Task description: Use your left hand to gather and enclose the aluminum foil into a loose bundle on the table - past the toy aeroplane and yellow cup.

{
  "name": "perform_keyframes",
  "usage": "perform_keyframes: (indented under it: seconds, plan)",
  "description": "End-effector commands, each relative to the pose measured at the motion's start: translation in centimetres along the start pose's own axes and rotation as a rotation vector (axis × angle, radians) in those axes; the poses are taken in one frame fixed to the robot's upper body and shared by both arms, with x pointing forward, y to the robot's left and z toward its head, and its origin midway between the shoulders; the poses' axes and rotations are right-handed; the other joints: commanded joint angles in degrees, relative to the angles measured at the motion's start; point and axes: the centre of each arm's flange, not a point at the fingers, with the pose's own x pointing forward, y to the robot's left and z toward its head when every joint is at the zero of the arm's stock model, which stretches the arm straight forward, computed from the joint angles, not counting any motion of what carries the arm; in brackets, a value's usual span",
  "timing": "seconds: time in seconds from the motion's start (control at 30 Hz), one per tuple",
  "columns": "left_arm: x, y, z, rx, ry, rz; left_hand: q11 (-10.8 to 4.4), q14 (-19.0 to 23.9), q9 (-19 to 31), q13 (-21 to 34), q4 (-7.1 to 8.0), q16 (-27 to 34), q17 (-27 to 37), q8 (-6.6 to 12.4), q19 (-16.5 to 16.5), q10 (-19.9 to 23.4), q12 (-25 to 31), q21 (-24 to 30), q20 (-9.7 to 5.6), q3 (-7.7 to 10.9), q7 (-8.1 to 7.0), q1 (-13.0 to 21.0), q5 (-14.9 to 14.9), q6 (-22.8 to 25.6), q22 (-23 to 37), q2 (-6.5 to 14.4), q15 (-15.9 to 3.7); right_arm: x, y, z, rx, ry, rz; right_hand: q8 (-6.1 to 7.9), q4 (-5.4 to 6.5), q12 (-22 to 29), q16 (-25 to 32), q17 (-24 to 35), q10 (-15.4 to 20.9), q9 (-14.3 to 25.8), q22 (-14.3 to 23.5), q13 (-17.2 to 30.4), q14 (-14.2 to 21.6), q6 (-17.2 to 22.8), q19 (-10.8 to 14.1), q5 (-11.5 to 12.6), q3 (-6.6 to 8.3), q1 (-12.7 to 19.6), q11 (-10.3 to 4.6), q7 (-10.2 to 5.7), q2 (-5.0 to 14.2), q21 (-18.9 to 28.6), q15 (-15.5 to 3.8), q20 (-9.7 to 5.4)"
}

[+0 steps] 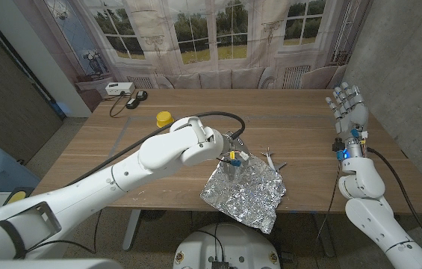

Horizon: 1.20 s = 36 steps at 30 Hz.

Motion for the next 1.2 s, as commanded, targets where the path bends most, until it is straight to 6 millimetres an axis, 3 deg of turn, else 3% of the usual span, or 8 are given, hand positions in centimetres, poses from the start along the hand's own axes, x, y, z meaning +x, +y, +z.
perform_keyframes:
  seconds: [0.03,0.27,0.4,0.5,0.63,0.77,1.13,1.2]
  plan:
    - [2.0,-2.1,0.2,0.019,0.054,-0.085,0.11,-7.61,-0.01,-0.74,1.65,-0.46,-0.06,-0.87,-1.27,-7.81,-2.35,-2.31,-1.59,-2.19,-0.06,-1.53,0.91,-6.88,-0.21,0.48,-1.99,0.1,0.2,0.1,-0.015,-0.011,0.013,0.05,0.28,0.11,0.48,0.19,0.54,0.14,0.28,0.18,0.53,0.19,0.65,0.32,0.17,-0.29,0.23,0.07,-0.03,0.24,0.21,-0.04]
    - [2.3,-2.6,0.2,0.055,0.108,-0.109,0.62,-9.66,-0.03,-1.41,3.22,0.46,-0.17,-0.16,-3.07,-10.40,-1.09,-5.27,0.37,-4.27,-0.04,-3.58,1.49,-13.74,-0.13,1.27,-0.50,0.1,0.2,0.2,-0.012,-0.011,0.003,0.06,0.28,0.20,0.46,0.17,0.82,0.14,0.28,0.19,0.61,0.21,0.73,0.34,0.21,-0.30,0.26,0.06,-0.07,0.26,0.22,-0.05]
    - [1.7,-2.3,0.6,0.115,0.127,0.004,-0.97,11.86,-0.06,0.30,3.96,6.17,1.11,1.14,1.51,11.57,6.85,-5.55,1.27,-5.48,0.91,-3.38,2.18,-8.74,0.60,3.56,-6.88,0.1,0.2,0.2,-0.021,-0.007,0.006,0.08,0.32,0.19,0.48,0.17,0.82,0.14,0.28,0.20,0.69,0.24,0.85,0.36,0.25,-0.33,0.29,0.10,0.00,0.30,0.15,-0.03]
    - [1.4,-2.5,1.2,0.187,0.149,0.097,-1.96,17.15,-0.03,1.87,3.38,7.61,2.23,1.38,4.08,16.28,9.87,-4.67,0.83,-5.14,1.33,-1.80,2.58,-6.39,0.94,4.58,-7.87,0.1,0.2,0.2,-0.019,-0.001,0.016,0.37,0.24,0.20,0.42,0.12,0.90,0.14,0.27,0.21,0.70,1.01,0.88,0.40,0.43,-0.14,0.22,0.36,0.16,0.30,0.13,-0.06]
    - [1.8,-3.3,1.8,0.217,0.177,0.109,1.72,6.82,0.16,3.11,2.99,3.13,4.58,-0.66,3.96,-6.91,1.64,-4.55,2.18,-7.89,1.39,-1.11,3.22,-17.80,1.70,2.75,-3.75,0.1,0.2,0.1,-0.023,0.004,0.018,0.49,0.19,0.37,0.56,0.09,1.40,0.14,0.27,0.23,1.20,1.42,0.99,0.40,0.49,-0.09,0.38,0.79,0.10,0.33,0.23,-0.08]
    - [2.6,-4.4,2.0,0.188,0.215,0.096,4.30,-5.89,0.09,1.83,4.23,-0.03,2.29,-0.88,4.41,-19.39,-2.18,-4.86,5.14,-11.46,0.30,-2.87,4.01,-29.96,1.36,1.35,2.86,0.1,0.1,0.0,-0.026,0.011,0.019,0.81,0.11,0.55,0.57,0.06,1.97,0.14,0.27,0.25,1.46,2.45,1.10,0.40,0.56,-0.02,0.49,1.18,0.02,0.35,0.36,-0.02]
    - [2.3,-5.6,1.6,0.094,0.269,0.219,4.42,-10.14,0.14,1.26,5.98,0.17,1.80,-0.43,3.28,-24.52,-1.80,-6.25,7.77,-13.63,-0.01,-5.15,4.41,-37.53,0.93,1.76,3.36,0.9,0.7,-0.1,-0.026,0.024,0.036,1.14,0.15,0.86,0.79,0.07,3.09,0.15,0.28,0.28,2.41,3.91,1.13,0.35,0.56,-0.16,0.57,1.19,-0.15,0.33,0.50,-0.04]
    - [2.8,-5.9,1.6,0.111,0.273,0.174,3.91,-10.69,0.15,1.09,6.00,0.63,1.51,0.63,7.07,-22.99,-0.63,-5.14,7.54,-14.38,-0.04,-4.96,4.54,-35.41,0.93,1.48,3.66,1.0,0.8,-0.2,-0.025,0.020,0.037,1.10,0.16,0.88,0.81,0.08,3.17,0.15,0.28,0.28,2.52,3.88,1.18,0.35,0.57,-0.18,0.62,1.17,-0.16,0.34,0.57,-0.06]
